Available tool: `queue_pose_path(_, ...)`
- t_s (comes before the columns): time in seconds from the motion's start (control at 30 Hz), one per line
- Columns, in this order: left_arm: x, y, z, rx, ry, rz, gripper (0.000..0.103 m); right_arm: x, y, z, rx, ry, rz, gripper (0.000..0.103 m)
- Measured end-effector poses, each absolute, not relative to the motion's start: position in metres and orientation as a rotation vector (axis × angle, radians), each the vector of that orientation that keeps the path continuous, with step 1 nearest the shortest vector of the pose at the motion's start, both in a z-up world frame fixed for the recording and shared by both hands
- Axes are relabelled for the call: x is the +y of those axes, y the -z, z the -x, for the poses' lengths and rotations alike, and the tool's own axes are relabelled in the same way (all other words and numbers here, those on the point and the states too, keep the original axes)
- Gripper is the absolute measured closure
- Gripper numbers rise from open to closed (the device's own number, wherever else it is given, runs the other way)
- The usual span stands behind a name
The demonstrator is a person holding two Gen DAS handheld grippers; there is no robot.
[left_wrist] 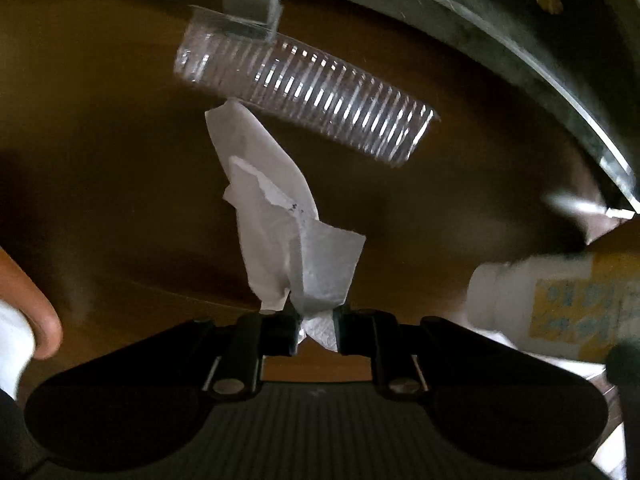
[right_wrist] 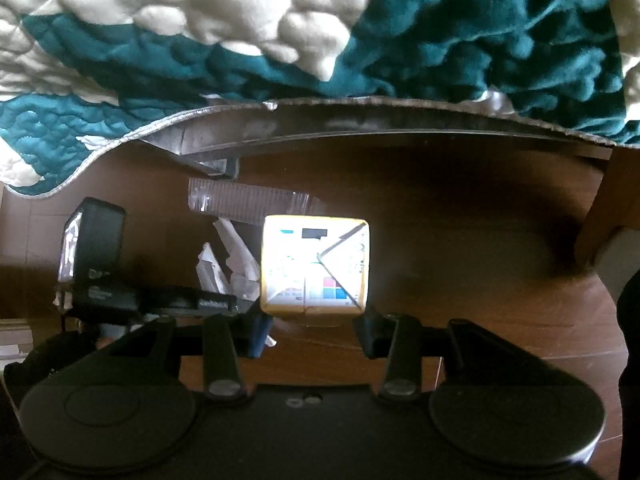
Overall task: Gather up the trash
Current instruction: 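Lift the tissue with the left tool while the right tool carries the carton to the wastebasket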
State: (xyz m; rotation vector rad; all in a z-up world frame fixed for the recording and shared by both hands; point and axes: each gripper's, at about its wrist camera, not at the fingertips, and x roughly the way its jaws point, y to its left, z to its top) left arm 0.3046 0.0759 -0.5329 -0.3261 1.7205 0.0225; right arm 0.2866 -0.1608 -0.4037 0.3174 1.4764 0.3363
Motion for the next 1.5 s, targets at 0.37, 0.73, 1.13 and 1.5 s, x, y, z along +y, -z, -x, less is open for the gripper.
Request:
queue_pose_path(0.37,0.079,0.511,-0.301,1.7,-0.078,0.269,0.095,-0.151,0.401,-0.289,1.462,-0.346,-0.318,0.061)
queue_pose_path(0.73,0.066,0.4,-0.279,1.557,-0.147,0.319,0.095,-0.139,0.359,-0.273,1.353,-0.388,-0.237,0.061)
queue_pose_path(1.13,0.037,0.242,-0.223,1.246,0.002,0.358,0.095,-0.174,0.226,-0.211,1.1,-0.449,-0.182,0.061)
queue_pose_path(1.5,0.02,0.134,-0.199,1.018,0.087,0.344,0.095,-0.198,0.12,-0.166,0.866,-0.454,-0.113,0.062)
